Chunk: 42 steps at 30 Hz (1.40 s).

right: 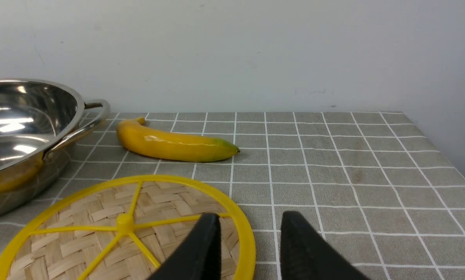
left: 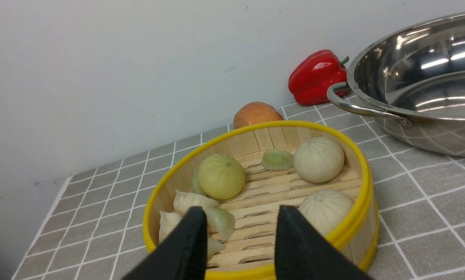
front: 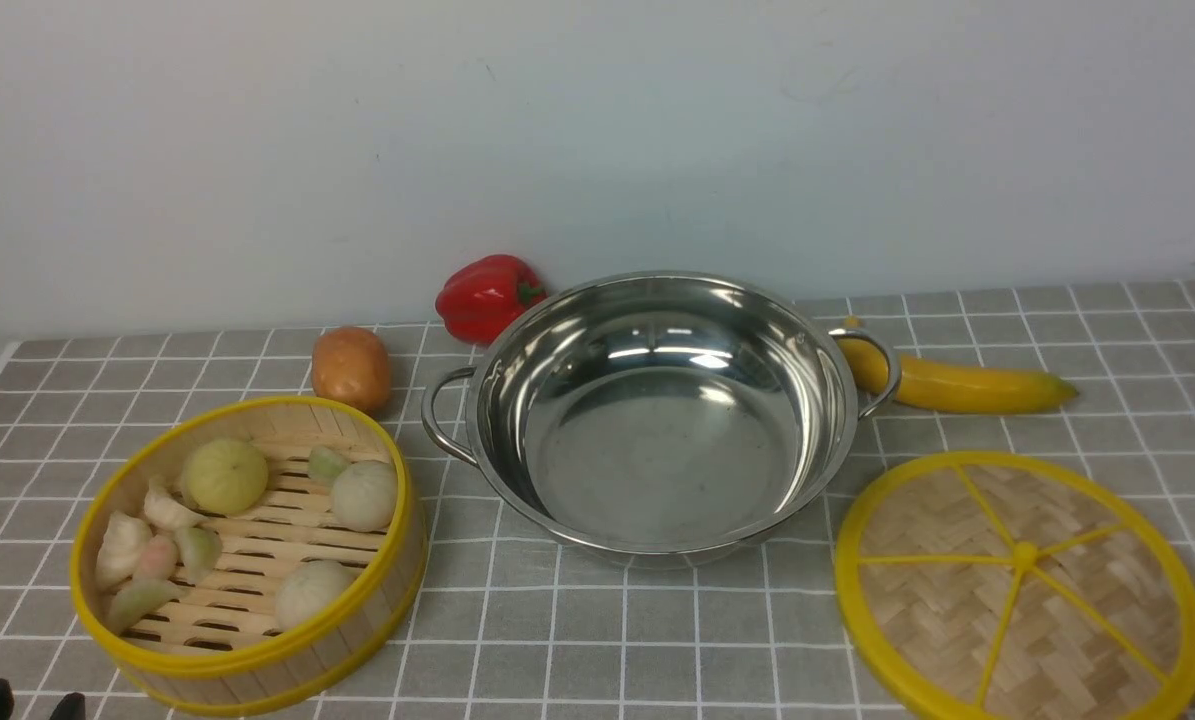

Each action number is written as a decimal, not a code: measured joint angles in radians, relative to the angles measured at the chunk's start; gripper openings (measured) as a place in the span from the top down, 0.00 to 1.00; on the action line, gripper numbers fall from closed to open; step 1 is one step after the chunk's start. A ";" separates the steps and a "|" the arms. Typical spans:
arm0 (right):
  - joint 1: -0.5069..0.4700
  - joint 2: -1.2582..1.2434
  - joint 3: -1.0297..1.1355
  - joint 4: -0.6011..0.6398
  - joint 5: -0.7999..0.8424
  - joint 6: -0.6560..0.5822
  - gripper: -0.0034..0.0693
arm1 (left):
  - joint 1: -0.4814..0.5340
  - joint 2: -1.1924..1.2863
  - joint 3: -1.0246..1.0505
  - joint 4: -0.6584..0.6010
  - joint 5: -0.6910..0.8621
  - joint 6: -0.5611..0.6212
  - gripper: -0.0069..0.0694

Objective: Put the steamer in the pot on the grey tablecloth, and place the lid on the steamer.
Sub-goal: 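Grasp the rim of the steamer basket holding the buns with the left gripper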

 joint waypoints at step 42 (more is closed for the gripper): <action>0.000 -0.001 -0.005 0.874 -0.364 0.273 0.62 | 0.000 0.000 0.000 -0.672 -0.428 -0.453 0.59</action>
